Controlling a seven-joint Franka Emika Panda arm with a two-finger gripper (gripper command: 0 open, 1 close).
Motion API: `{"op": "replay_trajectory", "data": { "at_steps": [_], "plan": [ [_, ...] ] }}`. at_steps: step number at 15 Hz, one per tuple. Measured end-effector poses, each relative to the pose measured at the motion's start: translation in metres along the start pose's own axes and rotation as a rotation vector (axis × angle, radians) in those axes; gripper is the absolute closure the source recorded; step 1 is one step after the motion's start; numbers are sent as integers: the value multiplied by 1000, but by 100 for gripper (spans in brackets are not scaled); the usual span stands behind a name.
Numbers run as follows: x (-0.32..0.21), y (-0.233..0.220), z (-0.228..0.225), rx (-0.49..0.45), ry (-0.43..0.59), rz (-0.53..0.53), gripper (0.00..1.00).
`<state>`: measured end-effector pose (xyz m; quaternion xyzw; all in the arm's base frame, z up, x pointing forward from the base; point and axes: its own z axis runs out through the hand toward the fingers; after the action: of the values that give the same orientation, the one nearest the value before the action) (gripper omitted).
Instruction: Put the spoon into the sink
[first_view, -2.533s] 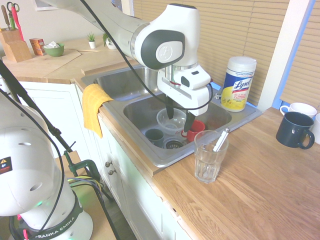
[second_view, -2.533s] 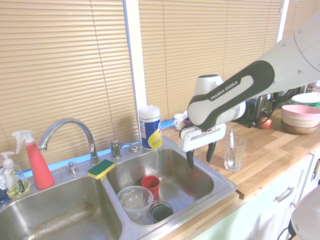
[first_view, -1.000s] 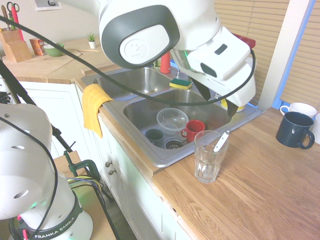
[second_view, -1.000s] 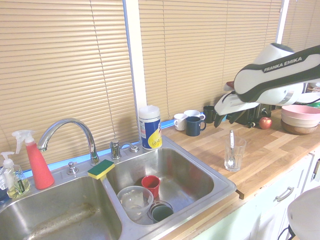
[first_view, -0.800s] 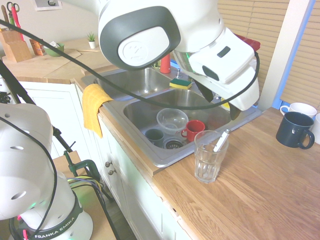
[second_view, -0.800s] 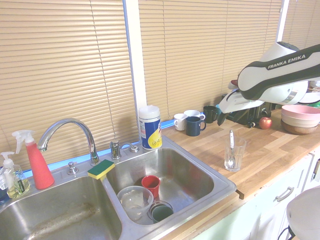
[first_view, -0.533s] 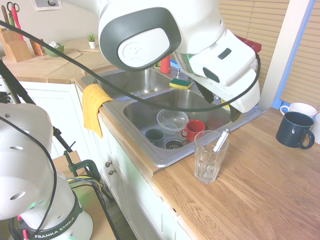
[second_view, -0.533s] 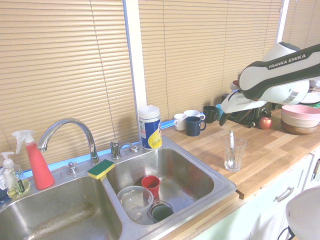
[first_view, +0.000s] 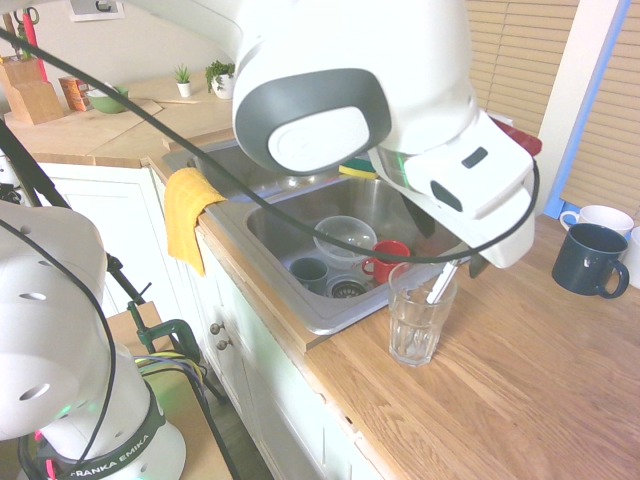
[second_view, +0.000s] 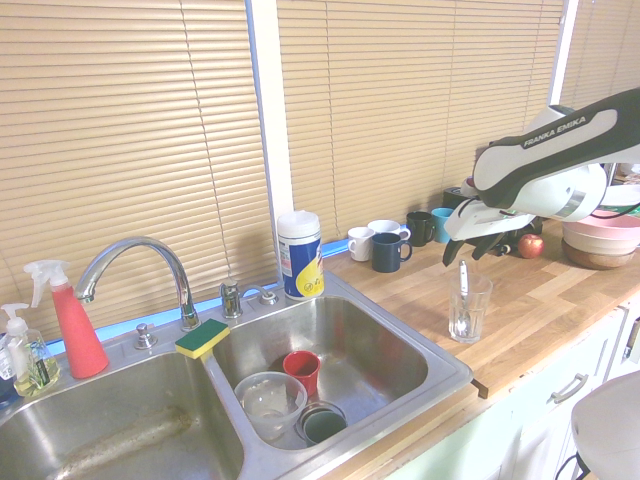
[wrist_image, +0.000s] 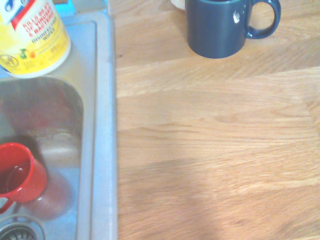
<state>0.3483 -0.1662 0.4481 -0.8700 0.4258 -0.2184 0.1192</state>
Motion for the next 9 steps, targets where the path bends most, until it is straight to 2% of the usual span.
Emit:
{"op": "replay_trajectory", "data": {
  "at_steps": [9],
  "plan": [
    [1, 0, 7, -1, -2, -32, 100]
  ]
}}
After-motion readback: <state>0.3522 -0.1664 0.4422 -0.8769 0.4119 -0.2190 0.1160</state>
